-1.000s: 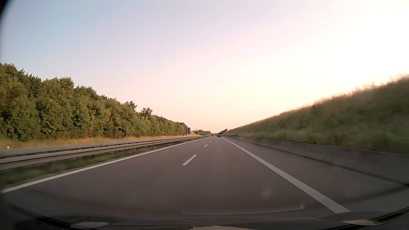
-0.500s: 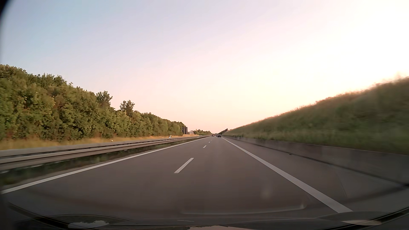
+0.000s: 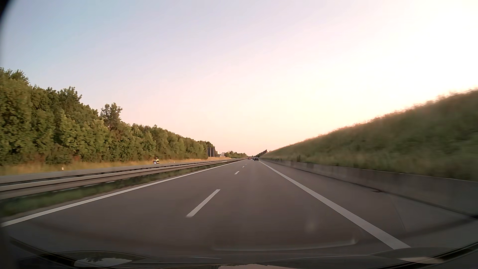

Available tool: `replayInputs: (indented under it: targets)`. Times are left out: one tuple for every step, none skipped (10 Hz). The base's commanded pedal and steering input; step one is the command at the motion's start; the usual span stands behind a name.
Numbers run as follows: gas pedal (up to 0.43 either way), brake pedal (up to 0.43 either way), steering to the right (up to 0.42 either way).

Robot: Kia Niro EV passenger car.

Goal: Follow the waypoints while adhering to traffic rules and regulations

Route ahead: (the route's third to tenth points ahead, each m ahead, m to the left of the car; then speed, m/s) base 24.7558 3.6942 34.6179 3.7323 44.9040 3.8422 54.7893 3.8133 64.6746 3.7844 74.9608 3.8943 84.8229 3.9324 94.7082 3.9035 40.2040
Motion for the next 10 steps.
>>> replayInputs:
  targets:
    - [0.228, 0.018, -0.001]
    - [0.228, 0.018, -0.001]
    - [0.228, 0.018, -0.002]
    - [0.228, 0.018, -0.002]
    - [0.228, 0.018, -0.002]
    - [0.228, 0.018, -0.002]
    - [0.228, 0.018, -0.002]
    - [0.228, 0.018, -0.003]
    - [0.228, 0.018, -0.003]
    - [0.228, 0.018, -0.004]
